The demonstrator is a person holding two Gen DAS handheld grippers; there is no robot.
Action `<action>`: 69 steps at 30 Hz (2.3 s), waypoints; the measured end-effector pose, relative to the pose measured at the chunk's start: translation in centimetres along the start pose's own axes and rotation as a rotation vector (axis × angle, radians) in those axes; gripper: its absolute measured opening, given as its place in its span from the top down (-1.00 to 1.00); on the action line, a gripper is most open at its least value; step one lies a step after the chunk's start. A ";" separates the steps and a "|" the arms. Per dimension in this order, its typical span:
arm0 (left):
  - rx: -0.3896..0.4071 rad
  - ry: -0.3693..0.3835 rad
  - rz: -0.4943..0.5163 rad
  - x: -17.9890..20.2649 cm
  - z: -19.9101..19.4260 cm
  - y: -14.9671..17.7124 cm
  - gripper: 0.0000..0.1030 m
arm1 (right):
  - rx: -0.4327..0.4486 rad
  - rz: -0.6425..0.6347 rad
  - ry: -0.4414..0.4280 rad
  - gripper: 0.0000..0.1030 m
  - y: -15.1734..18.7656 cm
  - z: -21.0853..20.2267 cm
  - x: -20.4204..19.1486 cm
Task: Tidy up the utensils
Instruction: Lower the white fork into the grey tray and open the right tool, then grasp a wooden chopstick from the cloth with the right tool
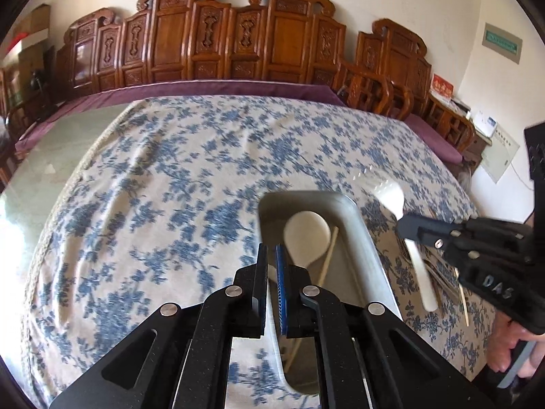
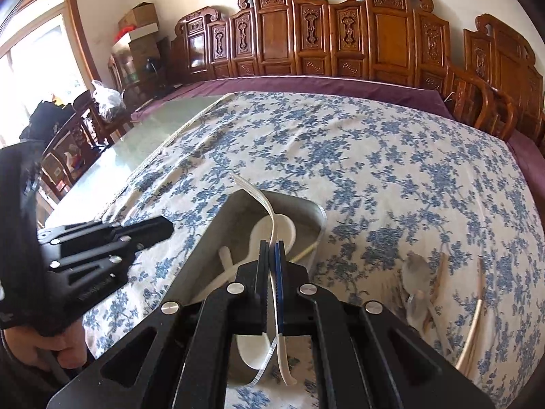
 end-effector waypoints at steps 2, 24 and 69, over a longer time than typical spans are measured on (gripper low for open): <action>0.007 -0.010 -0.011 -0.9 -0.2 -0.3 0.92 | -0.006 0.011 -0.010 0.91 -0.2 0.7 -0.4; 0.026 -0.036 -0.014 -2.0 -1.0 -0.7 0.92 | -0.067 0.059 -0.035 0.89 1.3 5.5 -1.3; -0.058 0.102 0.220 13.3 -0.3 6.8 0.31 | -0.247 0.200 0.347 0.65 18.2 -3.7 15.7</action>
Point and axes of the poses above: each gripper's, at about its wrist camera, not at the fingertips, and z roughly the way its jaws point, x to its right, y to its underside, the point moved 5 cm from there along z, roughly the way its jaws point, and after that the axes turned 9 degrees about -z, right-handed, at the moved point
